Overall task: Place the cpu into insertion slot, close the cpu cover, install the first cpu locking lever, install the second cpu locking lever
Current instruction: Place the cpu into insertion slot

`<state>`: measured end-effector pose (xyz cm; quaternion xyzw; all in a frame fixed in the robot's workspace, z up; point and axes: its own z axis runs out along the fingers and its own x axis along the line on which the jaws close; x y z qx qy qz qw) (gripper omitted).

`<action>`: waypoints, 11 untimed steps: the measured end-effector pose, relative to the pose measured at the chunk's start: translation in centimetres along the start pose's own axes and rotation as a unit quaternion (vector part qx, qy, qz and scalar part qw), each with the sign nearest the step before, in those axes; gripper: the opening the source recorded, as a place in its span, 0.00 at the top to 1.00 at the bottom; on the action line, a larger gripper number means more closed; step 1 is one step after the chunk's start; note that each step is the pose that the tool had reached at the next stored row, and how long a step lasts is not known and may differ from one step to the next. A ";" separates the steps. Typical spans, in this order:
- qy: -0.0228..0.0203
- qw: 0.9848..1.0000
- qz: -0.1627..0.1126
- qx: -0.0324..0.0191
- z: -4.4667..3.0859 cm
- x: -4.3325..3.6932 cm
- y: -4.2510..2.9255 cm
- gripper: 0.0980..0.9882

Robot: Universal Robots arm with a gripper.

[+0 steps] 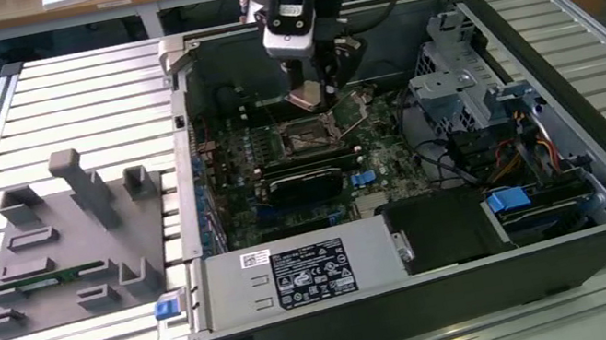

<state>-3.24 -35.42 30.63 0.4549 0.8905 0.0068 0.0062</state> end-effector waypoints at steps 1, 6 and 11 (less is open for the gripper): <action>0.000 1.000 0.001 0.000 0.07 0.00 0.00 0.51; 0.000 1.000 0.003 0.000 0.45 0.00 -0.01 0.51; 0.000 1.000 0.005 0.000 0.79 0.03 0.01 0.51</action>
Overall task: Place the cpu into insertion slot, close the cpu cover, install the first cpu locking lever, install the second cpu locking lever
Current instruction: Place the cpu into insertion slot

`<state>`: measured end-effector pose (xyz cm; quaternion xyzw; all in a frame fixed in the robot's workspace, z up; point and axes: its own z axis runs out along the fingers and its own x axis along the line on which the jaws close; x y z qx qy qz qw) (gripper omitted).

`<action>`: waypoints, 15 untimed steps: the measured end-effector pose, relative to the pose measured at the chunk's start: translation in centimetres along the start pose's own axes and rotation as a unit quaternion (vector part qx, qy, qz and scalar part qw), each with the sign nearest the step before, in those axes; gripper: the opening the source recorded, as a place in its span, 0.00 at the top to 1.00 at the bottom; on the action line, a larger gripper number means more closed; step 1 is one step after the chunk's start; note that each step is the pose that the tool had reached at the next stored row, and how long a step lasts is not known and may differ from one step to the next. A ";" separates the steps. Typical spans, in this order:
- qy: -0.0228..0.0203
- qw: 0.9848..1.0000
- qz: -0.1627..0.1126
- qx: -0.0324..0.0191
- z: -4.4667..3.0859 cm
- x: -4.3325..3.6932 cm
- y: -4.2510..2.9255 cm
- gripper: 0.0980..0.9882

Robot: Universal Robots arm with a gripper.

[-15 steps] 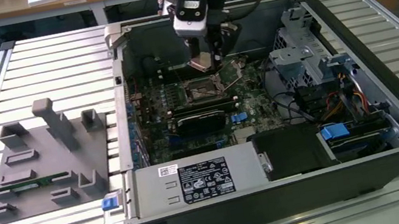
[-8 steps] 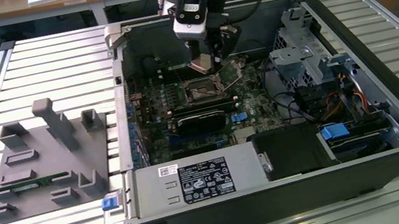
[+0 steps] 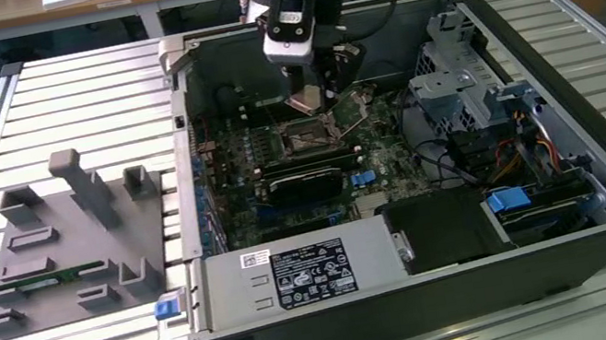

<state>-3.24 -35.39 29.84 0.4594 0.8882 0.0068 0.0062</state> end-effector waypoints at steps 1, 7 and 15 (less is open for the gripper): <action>0.000 1.000 0.000 0.000 0.06 0.00 0.00 0.51; 0.000 1.000 0.002 0.000 0.44 0.02 0.01 0.51; 0.000 1.000 0.003 0.000 1.02 0.06 0.02 0.51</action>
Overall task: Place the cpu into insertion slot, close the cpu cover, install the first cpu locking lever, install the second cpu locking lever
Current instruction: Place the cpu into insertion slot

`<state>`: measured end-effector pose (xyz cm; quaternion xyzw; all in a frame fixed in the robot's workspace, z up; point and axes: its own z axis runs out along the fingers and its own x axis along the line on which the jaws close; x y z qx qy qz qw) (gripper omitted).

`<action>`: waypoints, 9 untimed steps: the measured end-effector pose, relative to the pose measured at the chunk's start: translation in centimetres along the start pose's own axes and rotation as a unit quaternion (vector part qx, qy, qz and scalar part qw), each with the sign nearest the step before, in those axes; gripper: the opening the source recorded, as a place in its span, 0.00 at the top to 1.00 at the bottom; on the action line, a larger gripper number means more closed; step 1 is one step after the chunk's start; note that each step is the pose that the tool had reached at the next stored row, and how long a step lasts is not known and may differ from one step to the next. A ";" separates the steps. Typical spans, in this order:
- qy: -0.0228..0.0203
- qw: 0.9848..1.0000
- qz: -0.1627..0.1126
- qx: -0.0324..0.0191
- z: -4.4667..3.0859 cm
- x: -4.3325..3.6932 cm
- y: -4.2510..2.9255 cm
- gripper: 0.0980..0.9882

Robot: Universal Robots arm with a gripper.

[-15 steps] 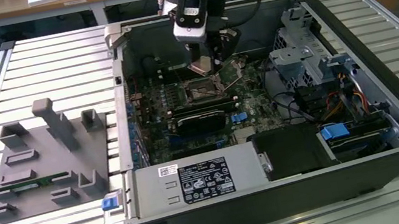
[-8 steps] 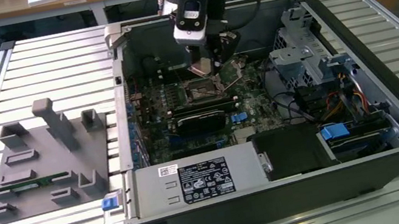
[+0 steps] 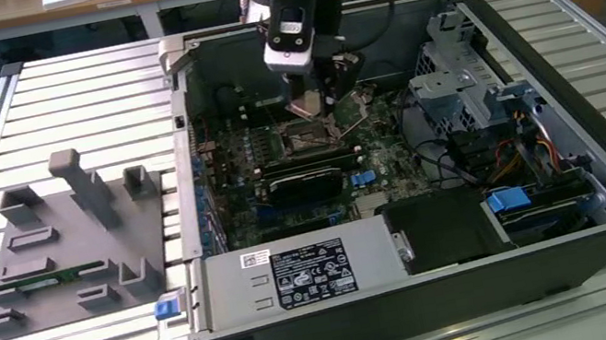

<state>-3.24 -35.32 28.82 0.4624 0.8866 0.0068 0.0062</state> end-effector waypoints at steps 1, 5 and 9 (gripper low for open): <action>0.000 1.000 0.000 0.000 0.06 0.01 0.00 0.51; 0.000 1.000 0.001 0.000 0.30 0.03 0.02 0.51; 0.000 1.000 0.011 0.000 0.53 0.10 0.06 0.51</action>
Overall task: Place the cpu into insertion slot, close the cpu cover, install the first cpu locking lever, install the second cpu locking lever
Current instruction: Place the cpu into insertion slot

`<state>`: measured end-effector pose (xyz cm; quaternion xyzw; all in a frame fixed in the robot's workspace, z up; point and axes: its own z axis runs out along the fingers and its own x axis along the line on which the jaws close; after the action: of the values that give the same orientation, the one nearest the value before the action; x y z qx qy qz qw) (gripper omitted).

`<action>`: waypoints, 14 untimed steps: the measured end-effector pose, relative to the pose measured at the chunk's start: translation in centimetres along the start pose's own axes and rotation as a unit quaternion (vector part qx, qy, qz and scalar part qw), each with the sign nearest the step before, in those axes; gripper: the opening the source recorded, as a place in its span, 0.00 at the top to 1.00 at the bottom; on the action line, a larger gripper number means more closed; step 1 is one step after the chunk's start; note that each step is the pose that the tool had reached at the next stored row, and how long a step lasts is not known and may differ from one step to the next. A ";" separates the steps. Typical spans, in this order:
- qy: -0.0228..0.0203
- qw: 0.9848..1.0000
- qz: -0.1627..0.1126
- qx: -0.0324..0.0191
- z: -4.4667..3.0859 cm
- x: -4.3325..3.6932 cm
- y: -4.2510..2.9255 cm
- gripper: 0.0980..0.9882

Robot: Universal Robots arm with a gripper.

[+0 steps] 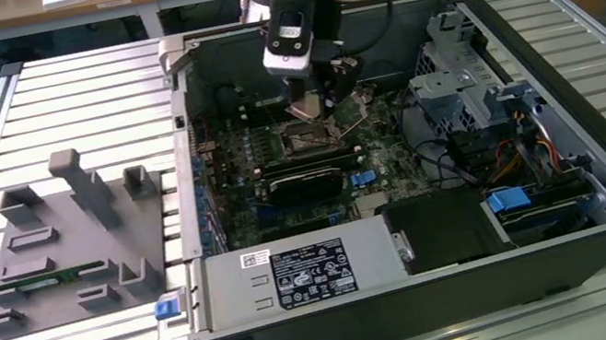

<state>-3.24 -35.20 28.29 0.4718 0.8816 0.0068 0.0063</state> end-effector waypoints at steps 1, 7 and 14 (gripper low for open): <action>0.000 1.000 0.008 0.000 0.07 0.00 0.00 0.51; -0.001 0.998 0.062 0.000 0.49 0.00 -0.01 0.51; -0.002 0.994 0.112 0.001 0.77 0.05 -0.04 0.51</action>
<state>-3.30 -35.18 27.52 0.5677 0.8232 0.0060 0.0070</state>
